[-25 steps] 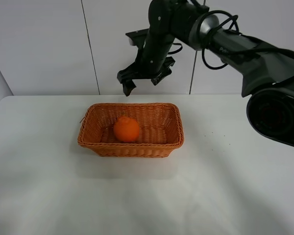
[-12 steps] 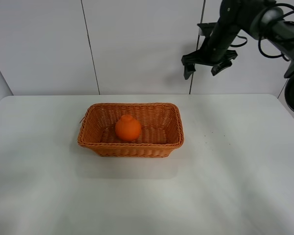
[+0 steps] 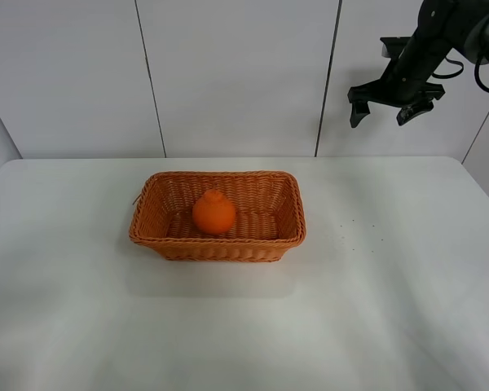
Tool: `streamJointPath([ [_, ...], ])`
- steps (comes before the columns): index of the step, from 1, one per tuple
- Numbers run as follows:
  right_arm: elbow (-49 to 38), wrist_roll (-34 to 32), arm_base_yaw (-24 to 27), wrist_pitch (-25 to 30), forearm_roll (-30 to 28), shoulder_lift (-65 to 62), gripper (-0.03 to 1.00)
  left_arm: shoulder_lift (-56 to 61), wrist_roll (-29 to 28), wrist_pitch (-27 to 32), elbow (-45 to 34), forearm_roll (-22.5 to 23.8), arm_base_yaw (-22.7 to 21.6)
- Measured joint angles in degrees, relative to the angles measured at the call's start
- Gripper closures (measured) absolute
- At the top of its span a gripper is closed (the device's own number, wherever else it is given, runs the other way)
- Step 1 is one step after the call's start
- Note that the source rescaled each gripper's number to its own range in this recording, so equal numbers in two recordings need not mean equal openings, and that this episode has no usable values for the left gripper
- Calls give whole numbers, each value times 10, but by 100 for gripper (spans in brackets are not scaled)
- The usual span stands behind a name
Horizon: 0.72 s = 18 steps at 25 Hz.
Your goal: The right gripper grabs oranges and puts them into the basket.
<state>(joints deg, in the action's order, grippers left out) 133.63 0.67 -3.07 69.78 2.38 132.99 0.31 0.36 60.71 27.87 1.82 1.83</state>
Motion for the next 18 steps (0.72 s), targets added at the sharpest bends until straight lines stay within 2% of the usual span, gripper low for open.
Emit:
streamJointPath([
  [4, -56, 0, 0, 0, 0, -38, -1, 0, 0, 0, 0, 0, 0],
  [8, -168, 0, 0, -1, 0, -120, -1, 0, 0, 0, 0, 0, 0],
  [18, -590, 0, 0, -1, 6, -448, -1, 0, 0, 0, 0, 0, 0],
])
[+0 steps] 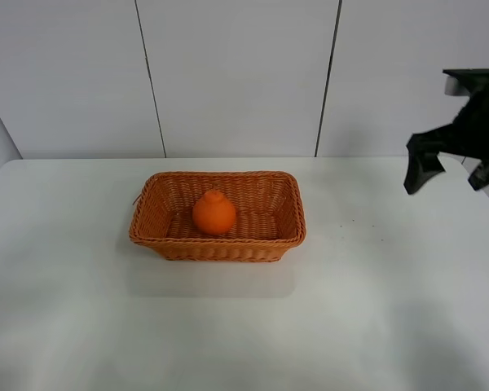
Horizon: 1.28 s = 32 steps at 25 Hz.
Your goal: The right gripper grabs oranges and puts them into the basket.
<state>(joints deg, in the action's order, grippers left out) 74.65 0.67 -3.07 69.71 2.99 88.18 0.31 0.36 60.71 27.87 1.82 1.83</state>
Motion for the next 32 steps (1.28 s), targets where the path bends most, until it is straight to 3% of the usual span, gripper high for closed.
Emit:
streamJointPath([
  [5, -197, 0, 0, -4, 4, -181, -1, 0, 0, 0, 0, 0, 0],
  [10, -361, 0, 0, -75, 4, -365, -1, 0, 0, 0, 0, 0, 0],
  [14, -444, 0, 0, -107, 1, -515, -1, 0, 0, 0, 0, 0, 0],
  [20, -461, 0, 0, -106, -12, -693, -1, 0, 0, 0, 0, 0, 0],
  [32, -462, -1, 0, -108, -16, -884, -1, 0, 0, 0, 0, 0, 0],
])
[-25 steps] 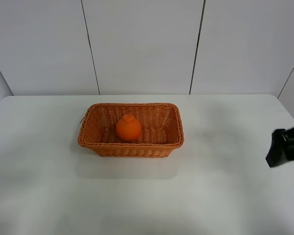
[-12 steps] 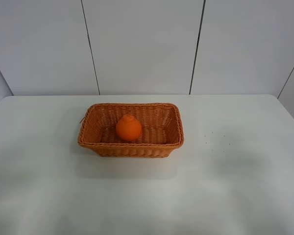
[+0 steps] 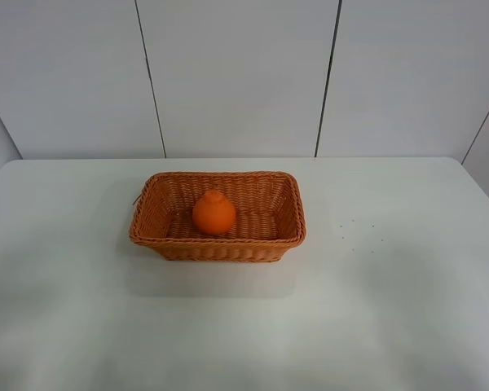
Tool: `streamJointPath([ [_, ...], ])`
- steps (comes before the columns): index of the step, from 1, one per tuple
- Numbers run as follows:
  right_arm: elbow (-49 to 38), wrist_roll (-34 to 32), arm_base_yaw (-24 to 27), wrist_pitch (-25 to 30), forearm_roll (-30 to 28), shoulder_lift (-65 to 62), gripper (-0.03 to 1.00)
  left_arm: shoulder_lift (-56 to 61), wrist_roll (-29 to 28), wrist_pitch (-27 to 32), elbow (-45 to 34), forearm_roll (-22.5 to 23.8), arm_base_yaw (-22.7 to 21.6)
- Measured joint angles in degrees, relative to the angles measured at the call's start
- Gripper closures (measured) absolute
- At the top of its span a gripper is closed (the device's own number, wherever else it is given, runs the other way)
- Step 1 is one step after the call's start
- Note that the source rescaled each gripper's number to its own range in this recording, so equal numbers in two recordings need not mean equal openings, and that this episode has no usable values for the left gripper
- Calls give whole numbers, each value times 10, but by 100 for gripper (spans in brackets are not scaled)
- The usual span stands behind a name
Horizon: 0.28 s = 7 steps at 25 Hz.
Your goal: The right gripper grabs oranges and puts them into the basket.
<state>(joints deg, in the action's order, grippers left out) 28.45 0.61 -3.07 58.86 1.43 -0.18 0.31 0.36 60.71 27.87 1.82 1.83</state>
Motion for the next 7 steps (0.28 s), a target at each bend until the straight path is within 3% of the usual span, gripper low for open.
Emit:
streamJointPath([
  [7, 0, -1, -2, 0, 0, -1, -1, 0, 0, 0, 0, 0, 0],
])
